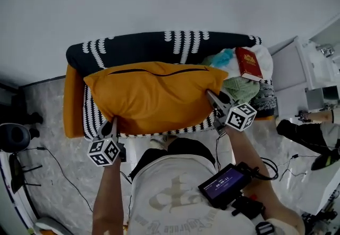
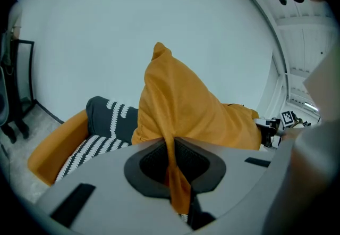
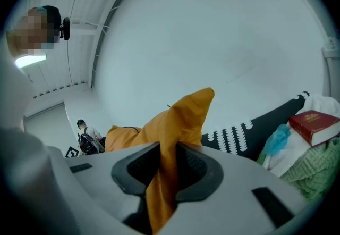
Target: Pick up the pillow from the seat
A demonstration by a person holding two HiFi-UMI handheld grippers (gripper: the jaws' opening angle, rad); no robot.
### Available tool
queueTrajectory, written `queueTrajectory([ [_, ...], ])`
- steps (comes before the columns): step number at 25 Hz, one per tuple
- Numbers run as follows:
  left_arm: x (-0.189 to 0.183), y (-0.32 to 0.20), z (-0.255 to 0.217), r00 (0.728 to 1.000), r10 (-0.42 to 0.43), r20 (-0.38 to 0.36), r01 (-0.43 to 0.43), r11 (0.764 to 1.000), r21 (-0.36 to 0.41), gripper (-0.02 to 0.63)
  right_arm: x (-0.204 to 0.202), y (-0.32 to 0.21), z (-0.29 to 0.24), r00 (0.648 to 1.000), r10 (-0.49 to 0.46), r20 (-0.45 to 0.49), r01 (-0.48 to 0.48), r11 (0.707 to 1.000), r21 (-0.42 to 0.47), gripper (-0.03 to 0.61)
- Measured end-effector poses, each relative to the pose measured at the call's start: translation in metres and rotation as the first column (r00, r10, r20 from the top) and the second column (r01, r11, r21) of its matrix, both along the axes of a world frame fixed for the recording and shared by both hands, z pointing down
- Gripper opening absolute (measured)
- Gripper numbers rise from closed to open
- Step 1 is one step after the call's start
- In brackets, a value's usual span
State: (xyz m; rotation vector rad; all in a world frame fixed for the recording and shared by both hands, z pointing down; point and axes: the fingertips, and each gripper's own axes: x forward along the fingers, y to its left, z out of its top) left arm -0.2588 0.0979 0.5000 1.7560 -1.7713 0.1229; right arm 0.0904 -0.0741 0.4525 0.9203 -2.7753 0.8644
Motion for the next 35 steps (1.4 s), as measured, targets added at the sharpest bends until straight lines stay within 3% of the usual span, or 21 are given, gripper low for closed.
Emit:
queueTrajectory([
  [7,-0.015,-0.006,-0.046,0.999,-0.021,0.028,0.018,0.994,0.105,0.034,-0.016,-0.006,-0.049,0.999,-0.009,0.033,0.007,0.997,0.083,0.103],
  [18,-0.016,0.001,-0.114,0.996,-0.050,0.075,0.029,0.965,0.261,0.034,-0.017,0.004,-0.118,0.995,-0.018,0.094,-0.002,0.978,0.209,0.107],
  [24,-0.023,0.010,-0.127,0.993,-0.060,0.099,0.030,0.960,0.279,0.034,-0.028,0.008,-0.132,0.993,-0.039,0.107,0.010,0.966,0.257,0.107],
  [35,-0.033,0.025,-0.124,0.992,-0.075,0.106,0.043,0.961,0.273,0.034,-0.038,0.017,-0.121,0.994,-0.040,0.099,0.014,0.969,0.245,0.107],
])
